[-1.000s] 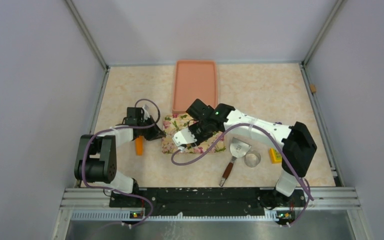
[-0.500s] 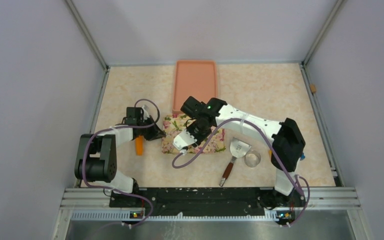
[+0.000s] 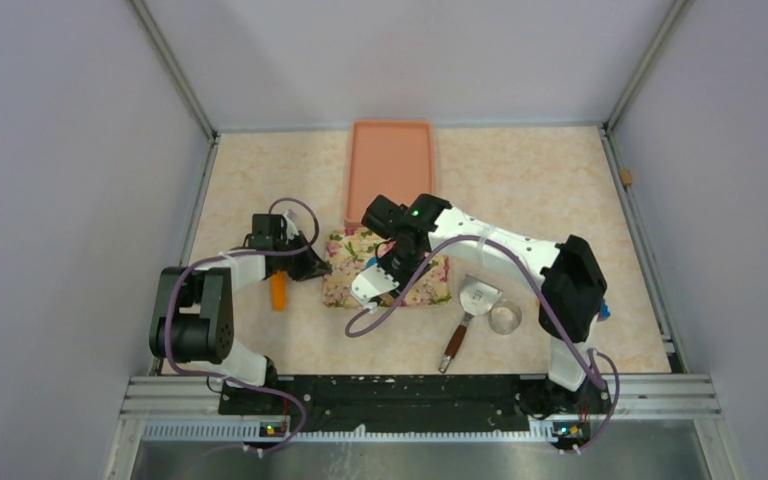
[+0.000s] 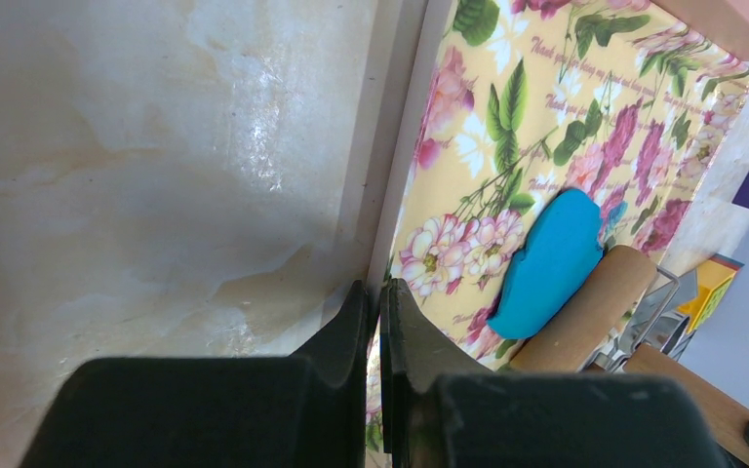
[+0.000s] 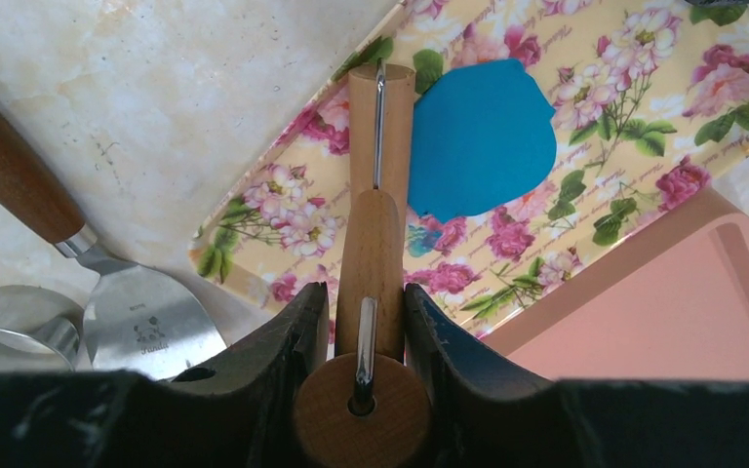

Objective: Roll out the dumpling wrappers from the dough

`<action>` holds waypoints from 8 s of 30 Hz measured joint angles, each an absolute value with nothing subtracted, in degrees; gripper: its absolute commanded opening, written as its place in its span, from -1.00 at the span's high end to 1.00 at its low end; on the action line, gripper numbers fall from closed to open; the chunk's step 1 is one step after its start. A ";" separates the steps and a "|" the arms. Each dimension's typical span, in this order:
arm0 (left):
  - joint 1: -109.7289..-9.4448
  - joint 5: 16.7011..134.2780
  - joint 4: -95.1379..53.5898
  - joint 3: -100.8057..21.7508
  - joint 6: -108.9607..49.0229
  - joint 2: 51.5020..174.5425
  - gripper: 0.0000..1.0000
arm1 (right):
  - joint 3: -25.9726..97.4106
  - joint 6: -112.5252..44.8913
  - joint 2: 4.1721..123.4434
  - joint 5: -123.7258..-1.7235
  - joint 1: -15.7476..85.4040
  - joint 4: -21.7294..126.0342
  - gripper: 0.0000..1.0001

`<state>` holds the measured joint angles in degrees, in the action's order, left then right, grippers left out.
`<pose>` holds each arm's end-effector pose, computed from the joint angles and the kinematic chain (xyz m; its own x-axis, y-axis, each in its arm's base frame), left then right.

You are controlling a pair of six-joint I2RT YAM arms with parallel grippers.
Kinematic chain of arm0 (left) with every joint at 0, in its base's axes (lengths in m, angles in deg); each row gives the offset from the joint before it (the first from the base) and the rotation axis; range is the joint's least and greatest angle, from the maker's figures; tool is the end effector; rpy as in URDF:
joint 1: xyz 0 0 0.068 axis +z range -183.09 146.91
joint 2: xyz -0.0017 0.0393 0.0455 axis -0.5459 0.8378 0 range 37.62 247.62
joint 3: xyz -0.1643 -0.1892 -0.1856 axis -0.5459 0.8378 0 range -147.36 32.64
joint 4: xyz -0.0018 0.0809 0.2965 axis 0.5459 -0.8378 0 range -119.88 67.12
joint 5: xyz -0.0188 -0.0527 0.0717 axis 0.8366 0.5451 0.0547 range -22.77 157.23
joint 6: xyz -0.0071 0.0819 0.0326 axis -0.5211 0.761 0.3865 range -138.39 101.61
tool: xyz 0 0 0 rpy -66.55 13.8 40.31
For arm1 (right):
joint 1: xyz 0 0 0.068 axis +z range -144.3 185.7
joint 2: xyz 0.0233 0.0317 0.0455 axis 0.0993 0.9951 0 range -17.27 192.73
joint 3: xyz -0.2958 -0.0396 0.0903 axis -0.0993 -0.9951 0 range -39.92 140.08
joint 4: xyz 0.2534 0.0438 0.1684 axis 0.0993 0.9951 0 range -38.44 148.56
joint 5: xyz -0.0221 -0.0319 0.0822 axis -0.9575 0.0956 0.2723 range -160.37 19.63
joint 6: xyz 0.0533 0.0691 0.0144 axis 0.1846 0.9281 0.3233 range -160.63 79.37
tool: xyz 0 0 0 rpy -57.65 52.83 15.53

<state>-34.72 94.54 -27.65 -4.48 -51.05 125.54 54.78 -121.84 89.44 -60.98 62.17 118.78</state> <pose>0.3213 -0.0453 0.1093 -0.8477 -0.4556 -0.2717 -0.2054 0.7542 -0.6237 0.2299 0.3699 0.2535 0.7465 -0.6387 -0.1868 -0.6646 -0.7299 -0.1600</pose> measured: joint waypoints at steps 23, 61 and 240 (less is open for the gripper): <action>-34.28 94.71 -27.37 -5.62 -51.05 126.74 1.00 | 67.35 -72.42 95.24 -31.08 39.52 116.07 1.00; -33.69 95.33 -27.43 -5.60 -50.16 126.76 1.00 | 62.95 -49.71 103.39 -31.14 38.76 103.35 1.00; -31.94 97.66 -28.44 -6.62 -47.89 127.90 1.00 | 53.47 -21.26 99.19 -30.58 31.55 90.41 1.00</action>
